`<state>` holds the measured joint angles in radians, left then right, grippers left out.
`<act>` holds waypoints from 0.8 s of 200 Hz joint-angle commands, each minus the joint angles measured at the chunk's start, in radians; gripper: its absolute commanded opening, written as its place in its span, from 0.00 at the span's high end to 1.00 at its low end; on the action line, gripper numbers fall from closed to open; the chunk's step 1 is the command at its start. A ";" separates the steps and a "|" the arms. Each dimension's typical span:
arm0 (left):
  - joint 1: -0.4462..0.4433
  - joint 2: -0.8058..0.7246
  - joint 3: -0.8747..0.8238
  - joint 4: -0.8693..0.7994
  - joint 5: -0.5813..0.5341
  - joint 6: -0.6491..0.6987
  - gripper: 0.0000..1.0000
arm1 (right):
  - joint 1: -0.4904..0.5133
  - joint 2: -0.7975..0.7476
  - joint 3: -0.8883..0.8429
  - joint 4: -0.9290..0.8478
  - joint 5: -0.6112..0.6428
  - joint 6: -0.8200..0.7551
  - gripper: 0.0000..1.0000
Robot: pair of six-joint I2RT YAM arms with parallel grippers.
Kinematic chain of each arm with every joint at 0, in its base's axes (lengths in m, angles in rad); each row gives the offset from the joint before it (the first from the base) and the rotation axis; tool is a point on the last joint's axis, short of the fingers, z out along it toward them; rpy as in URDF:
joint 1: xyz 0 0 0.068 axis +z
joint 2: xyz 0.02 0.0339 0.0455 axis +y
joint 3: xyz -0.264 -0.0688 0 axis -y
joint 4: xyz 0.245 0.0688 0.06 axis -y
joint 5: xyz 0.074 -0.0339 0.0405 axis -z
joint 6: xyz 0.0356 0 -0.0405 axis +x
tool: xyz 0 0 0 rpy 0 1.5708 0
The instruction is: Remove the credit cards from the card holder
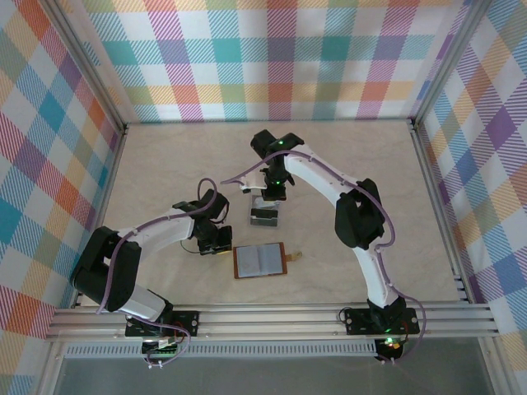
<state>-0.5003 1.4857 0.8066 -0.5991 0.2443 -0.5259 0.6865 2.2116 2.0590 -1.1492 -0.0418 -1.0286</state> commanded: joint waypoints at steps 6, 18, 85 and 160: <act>0.013 0.006 -0.007 0.000 0.012 0.020 0.94 | 0.000 -0.014 0.024 -0.013 0.014 0.023 1.00; 0.013 0.006 -0.007 0.001 0.012 0.020 0.94 | -0.001 -0.017 0.022 -0.014 0.018 0.025 1.00; 0.014 0.022 0.000 0.003 0.019 0.022 0.94 | -0.019 -0.050 -0.006 -0.002 0.015 0.025 1.00; 0.014 0.028 0.009 0.002 0.023 0.021 0.94 | -0.032 -0.057 -0.017 -0.014 0.004 0.015 1.00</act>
<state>-0.5003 1.5063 0.8066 -0.5953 0.2523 -0.5255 0.6640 2.2078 2.0567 -1.1454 -0.0227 -1.0100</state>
